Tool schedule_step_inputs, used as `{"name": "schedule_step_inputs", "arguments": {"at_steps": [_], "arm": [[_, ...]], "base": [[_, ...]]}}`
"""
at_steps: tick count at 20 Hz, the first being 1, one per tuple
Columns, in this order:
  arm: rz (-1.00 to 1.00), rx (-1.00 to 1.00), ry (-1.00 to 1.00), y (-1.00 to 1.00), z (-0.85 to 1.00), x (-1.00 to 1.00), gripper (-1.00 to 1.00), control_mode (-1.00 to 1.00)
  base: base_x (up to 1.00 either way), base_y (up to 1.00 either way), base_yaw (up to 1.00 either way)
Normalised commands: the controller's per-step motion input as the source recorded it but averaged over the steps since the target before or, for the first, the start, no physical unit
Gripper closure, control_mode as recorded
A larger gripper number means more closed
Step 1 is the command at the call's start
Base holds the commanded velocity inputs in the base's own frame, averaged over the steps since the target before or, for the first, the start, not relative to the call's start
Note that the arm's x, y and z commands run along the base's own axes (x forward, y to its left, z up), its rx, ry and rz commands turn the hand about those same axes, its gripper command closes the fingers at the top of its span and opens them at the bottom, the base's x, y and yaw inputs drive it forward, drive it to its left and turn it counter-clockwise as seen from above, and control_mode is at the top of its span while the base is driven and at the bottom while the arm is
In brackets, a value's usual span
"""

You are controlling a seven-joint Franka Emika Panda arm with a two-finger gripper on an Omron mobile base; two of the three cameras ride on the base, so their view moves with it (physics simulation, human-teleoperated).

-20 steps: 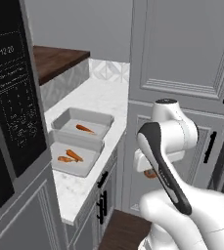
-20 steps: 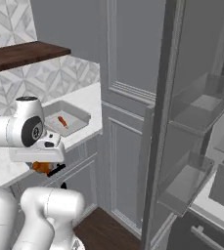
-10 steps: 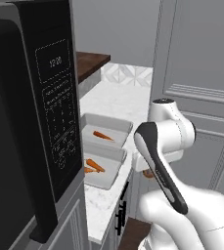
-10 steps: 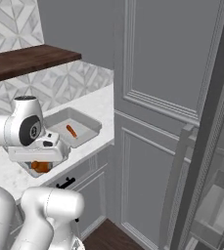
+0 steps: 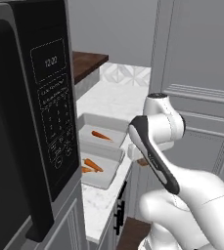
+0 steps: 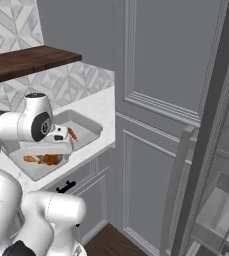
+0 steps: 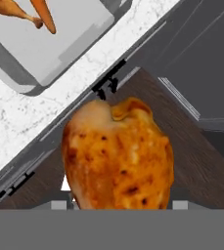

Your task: Place one carrot and one chicken drumstick in each tupperware on the nearby counter, to pack two identical lunches.

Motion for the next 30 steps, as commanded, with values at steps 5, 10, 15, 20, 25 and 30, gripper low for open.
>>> {"name": "schedule_step_inputs", "arguments": {"at_steps": [5, 10, 15, 20, 25, 30], "arm": [[0.05, -0.01, -0.02, 0.00, 0.01, 1.00, 1.00, -1.00], [0.06, 0.00, 0.00, 0.00, 0.09, 0.97, 1.00, -1.00], [0.31, 0.00, -0.01, 0.09, 0.09, 0.86, 1.00, -1.00], [0.44, 0.00, 0.05, 0.23, -0.04, 1.00, 1.00, -1.00], [0.24, 0.00, 0.14, 0.44, -0.23, 0.82, 1.00, -1.00], [0.07, 0.00, 0.02, 0.26, -0.52, 0.91, 1.00, -1.00]], "base": [[0.00, 0.00, 0.00], [0.00, 0.00, 0.00], [0.00, 0.00, 0.00], [0.00, 0.00, 0.00], [0.00, 0.00, 0.00], [0.00, 0.00, 0.00]]}}
